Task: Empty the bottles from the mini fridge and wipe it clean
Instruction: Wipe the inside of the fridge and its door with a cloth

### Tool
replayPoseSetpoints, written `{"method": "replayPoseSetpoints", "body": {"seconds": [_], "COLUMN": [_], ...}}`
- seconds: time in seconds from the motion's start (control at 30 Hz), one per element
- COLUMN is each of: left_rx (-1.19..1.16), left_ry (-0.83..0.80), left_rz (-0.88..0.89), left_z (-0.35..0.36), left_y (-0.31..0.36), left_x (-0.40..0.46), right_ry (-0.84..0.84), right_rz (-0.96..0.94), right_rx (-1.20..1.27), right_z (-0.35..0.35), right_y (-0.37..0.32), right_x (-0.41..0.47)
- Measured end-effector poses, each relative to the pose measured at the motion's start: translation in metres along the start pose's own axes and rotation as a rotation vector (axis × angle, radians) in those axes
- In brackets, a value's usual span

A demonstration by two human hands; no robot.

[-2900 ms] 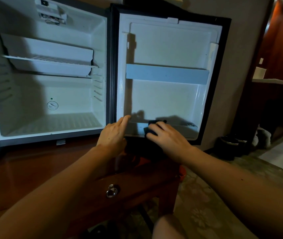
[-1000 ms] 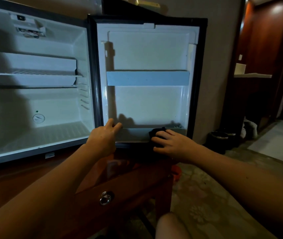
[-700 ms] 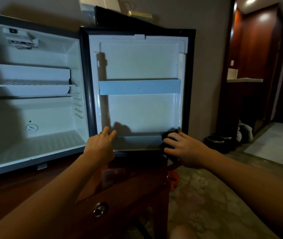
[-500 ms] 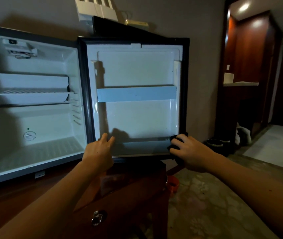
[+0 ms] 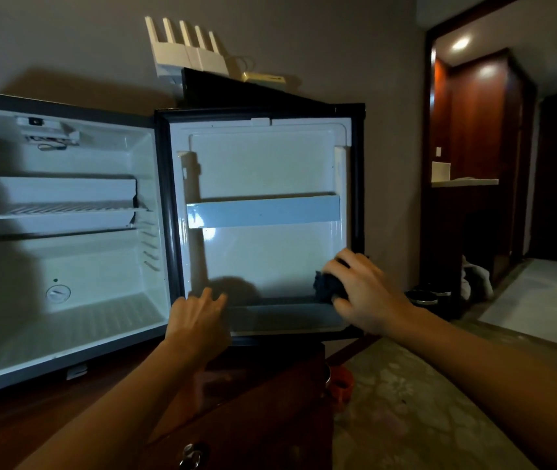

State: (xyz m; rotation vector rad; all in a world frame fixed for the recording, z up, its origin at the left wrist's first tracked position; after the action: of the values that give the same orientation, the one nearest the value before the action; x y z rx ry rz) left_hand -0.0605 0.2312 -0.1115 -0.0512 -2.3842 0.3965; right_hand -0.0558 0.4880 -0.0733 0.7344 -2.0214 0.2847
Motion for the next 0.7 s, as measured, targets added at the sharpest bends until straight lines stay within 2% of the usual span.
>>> {"method": "replayPoseSetpoints", "body": {"seconds": [0.13,0.23,0.33,0.47,0.6,0.7], "left_rx": [-0.026,-0.056,-0.125,-0.139,-0.073,-0.110], "left_ry": [0.017,0.084,0.108,0.098,0.088,0.037], "left_rz": [-0.049,-0.045,0.036,0.054,0.097,0.089], "left_z": [-0.009,-0.020,-0.026,-0.030,-0.024,-0.012], "left_y": [0.003,0.012,0.023,0.023,0.014,0.008], "left_x": [0.003,0.002,0.002,0.004,-0.001,-0.009], "right_ry": [0.179,0.225,0.231,0.157,0.107,0.088], "right_rz": [0.140,0.166,-0.016,-0.317,-0.483,-0.589], "right_rx": [0.104,0.165,0.151,0.071,-0.007,-0.059], "right_z": [-0.032,-0.045,-0.048,-0.036,-0.010,0.011], "right_y": [0.008,0.008,-0.018,-0.072,-0.124,-0.161], "right_x": [0.014,0.021,0.032,0.048,0.067,0.091]}}
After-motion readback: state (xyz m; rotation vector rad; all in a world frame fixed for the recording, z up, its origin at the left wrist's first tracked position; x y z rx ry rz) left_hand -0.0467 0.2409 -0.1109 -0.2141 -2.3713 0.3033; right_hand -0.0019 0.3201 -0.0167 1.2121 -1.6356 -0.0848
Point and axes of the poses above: each hand's wrist, its own x-axis towards the middle knuckle, its own z-axis out of the palm, y = z × x, the point moved 6 cm from there along x, towards the middle knuckle, and after that the axes turned 12 degrees about y, right-handed, at the moved point
